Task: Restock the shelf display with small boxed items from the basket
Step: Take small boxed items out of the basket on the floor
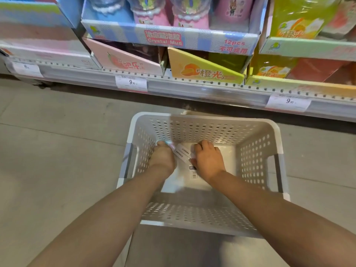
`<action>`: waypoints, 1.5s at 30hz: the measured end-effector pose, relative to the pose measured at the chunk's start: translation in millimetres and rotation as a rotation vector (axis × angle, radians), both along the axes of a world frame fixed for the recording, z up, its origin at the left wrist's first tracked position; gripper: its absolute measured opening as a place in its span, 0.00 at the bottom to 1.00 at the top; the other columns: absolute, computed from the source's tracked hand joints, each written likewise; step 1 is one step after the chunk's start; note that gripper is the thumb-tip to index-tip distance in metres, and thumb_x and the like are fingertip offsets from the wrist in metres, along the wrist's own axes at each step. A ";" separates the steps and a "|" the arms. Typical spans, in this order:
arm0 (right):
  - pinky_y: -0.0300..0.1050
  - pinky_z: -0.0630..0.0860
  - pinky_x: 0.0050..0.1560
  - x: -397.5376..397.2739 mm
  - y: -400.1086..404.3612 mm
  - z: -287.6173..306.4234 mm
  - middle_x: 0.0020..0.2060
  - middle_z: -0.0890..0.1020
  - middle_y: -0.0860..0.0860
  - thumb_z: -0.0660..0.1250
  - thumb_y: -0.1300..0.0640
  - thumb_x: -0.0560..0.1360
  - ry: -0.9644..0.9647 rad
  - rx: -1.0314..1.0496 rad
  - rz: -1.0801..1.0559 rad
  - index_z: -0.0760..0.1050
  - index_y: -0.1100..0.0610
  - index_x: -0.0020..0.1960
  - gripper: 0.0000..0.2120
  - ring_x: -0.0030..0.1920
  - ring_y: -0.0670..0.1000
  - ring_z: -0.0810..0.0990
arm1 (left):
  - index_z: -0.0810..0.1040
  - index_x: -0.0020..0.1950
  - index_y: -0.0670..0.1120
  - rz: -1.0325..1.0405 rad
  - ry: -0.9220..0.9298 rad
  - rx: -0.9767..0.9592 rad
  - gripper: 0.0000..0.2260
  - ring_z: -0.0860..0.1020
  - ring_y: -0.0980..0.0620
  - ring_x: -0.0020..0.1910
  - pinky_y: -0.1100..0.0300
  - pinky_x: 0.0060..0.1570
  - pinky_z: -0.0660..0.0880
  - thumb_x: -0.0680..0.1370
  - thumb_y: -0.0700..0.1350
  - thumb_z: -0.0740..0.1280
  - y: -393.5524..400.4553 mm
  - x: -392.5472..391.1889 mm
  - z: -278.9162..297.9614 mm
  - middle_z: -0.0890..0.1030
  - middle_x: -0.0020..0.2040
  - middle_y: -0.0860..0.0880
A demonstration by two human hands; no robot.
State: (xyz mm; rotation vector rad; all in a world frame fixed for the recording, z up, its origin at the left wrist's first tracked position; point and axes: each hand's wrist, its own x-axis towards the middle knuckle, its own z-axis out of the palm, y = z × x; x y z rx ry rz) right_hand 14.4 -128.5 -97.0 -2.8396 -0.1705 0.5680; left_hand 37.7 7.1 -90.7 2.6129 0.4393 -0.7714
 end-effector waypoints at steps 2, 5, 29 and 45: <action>0.51 0.68 0.59 1.3 4.3 -2.2 0.62 0.70 0.60 0.63 0.52 0.75 0.038 0.038 -0.061 0.65 0.61 0.65 0.22 0.62 0.60 0.69 | 0.62 0.62 0.37 0.067 0.014 -0.039 0.17 0.76 0.38 0.59 0.51 0.55 0.72 0.77 0.44 0.60 -1.5 0.8 -3.7 0.75 0.61 0.37; 0.52 0.72 0.58 3.3 11.8 -2.7 0.62 0.68 0.60 0.65 0.54 0.74 0.109 0.092 -0.201 0.62 0.62 0.65 0.24 0.62 0.60 0.69 | 0.61 0.62 0.37 0.066 0.037 -0.031 0.17 0.76 0.37 0.58 0.51 0.53 0.73 0.75 0.39 0.60 -1.9 -1.8 -6.5 0.77 0.58 0.37; 0.51 0.74 0.51 -12.8 18.9 -15.9 0.63 0.65 0.58 0.54 0.58 0.78 0.164 0.014 -0.075 0.60 0.61 0.65 0.16 0.63 0.60 0.63 | 0.77 0.53 0.43 0.020 -0.051 -0.124 0.13 0.79 0.41 0.53 0.56 0.50 0.74 0.73 0.49 0.67 -13.4 -8.0 -11.3 0.82 0.53 0.44; 0.50 0.75 0.49 -11.8 16.1 -13.1 0.62 0.65 0.60 0.58 0.67 0.75 0.162 -0.040 -0.030 0.64 0.63 0.63 0.16 0.62 0.62 0.63 | 0.74 0.46 0.47 -0.127 0.046 0.005 0.07 0.79 0.42 0.51 0.57 0.46 0.75 0.70 0.44 0.65 -6.9 -5.8 2.1 0.81 0.50 0.44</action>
